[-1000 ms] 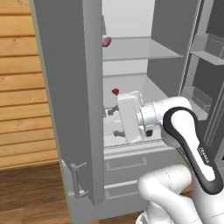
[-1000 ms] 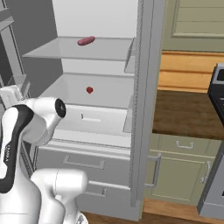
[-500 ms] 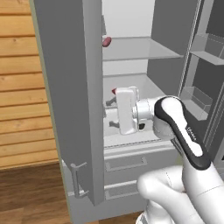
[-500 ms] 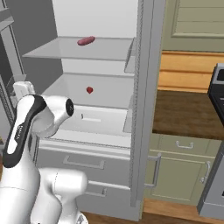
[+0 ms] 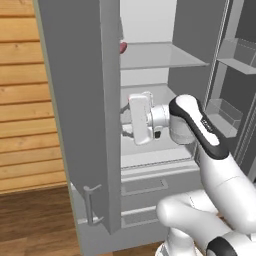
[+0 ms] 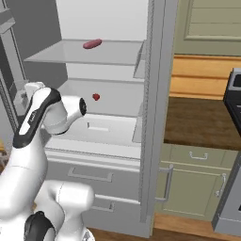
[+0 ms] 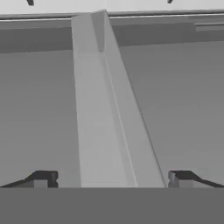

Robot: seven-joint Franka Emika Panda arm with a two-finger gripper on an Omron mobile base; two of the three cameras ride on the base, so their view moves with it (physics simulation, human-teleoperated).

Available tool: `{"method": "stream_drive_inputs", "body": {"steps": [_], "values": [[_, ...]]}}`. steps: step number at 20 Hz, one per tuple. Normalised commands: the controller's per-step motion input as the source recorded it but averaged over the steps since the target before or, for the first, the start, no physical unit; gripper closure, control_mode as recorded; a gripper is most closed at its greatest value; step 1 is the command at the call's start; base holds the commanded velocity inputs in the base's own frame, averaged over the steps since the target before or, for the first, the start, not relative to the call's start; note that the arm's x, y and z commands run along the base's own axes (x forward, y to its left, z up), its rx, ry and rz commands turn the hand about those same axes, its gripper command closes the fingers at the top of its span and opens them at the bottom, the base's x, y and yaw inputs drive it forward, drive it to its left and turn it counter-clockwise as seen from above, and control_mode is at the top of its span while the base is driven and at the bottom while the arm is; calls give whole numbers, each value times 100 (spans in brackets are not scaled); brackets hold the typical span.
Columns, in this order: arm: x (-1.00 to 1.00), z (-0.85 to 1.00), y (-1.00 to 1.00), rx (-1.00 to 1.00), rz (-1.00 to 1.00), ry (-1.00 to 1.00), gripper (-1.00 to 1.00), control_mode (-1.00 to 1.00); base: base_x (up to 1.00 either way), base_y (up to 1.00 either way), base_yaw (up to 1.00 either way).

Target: Take the strawberry from the fridge and place it on top of the pancake, located on the dining counter.

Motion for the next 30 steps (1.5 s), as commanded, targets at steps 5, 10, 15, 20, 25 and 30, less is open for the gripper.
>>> {"method": "stream_drive_inputs", "body": {"steps": [5, 10, 15, 20, 25, 30], "values": [[19, 0, 67, -3, 0, 0, -100, -100, 0, 0, 0], [0, 0, 100, -10, 0, 0, -100, -100, 0, 0, 0], [0, 0, 88, -8, 0, 0, -100, -100, 0, 0, 0], [0, 0, 57, -1, -1, 0, -100, -100, 0, 0, 0], [0, 0, 54, 0, -2, -6, -100, -100, 0, 0, 0], [10, 0, 50, -2, -5, -3, -100, -100, 0, 0, 0]]}}
